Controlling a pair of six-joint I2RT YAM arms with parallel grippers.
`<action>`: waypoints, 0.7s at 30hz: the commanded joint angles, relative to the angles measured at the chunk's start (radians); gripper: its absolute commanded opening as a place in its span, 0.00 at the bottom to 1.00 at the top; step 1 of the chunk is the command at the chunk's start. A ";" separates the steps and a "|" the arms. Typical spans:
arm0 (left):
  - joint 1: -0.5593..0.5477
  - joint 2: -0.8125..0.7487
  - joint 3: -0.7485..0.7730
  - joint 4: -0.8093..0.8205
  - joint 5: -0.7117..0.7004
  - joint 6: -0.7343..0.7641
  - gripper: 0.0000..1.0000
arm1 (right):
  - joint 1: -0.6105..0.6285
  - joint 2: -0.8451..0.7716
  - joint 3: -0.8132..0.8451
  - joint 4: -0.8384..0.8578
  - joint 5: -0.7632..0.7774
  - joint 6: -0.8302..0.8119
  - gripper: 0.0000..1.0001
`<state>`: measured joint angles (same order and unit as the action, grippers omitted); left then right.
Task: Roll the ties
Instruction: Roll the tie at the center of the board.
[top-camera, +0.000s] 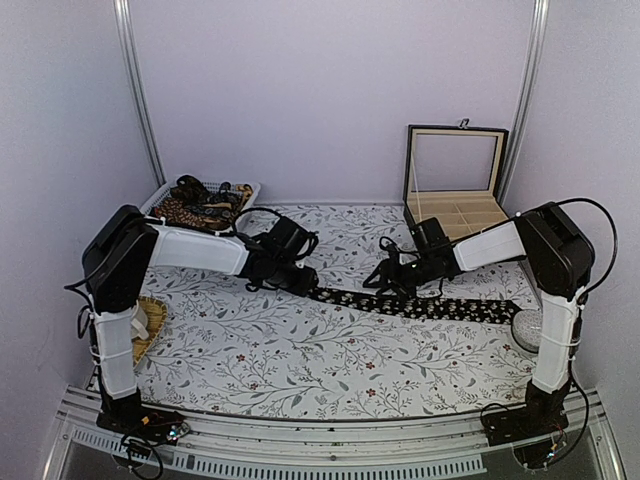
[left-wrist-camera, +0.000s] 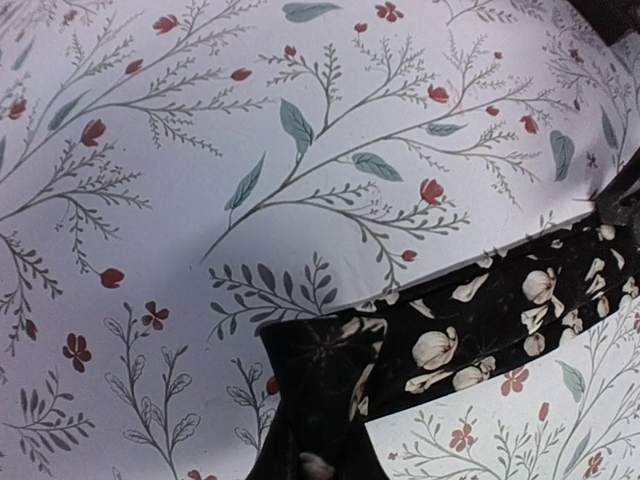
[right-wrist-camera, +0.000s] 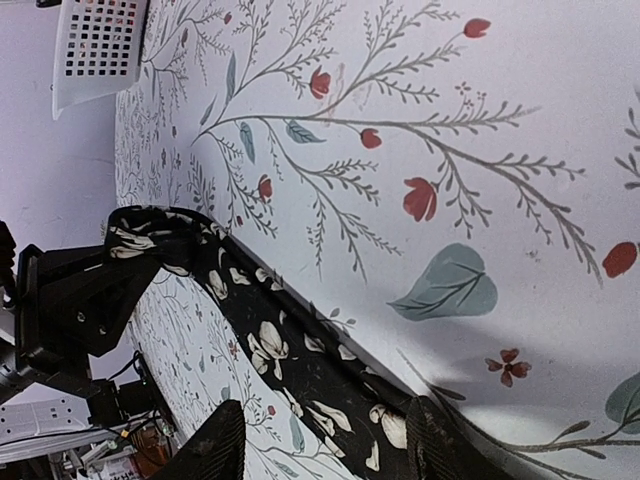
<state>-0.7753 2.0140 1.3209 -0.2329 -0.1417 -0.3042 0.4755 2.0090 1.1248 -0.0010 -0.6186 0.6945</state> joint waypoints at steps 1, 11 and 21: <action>0.013 -0.037 -0.048 0.073 0.057 -0.015 0.00 | -0.009 -0.099 -0.026 -0.073 0.103 -0.028 0.55; -0.017 -0.014 -0.009 0.000 -0.002 0.011 0.00 | -0.009 -0.095 -0.030 -0.082 0.140 -0.031 0.55; -0.168 0.122 0.169 -0.229 -0.418 0.054 0.00 | -0.009 -0.095 -0.014 -0.088 0.132 -0.022 0.55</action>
<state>-0.8913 2.0747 1.4399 -0.3508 -0.3809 -0.2771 0.4747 1.9930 1.1244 -0.0181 -0.5365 0.6762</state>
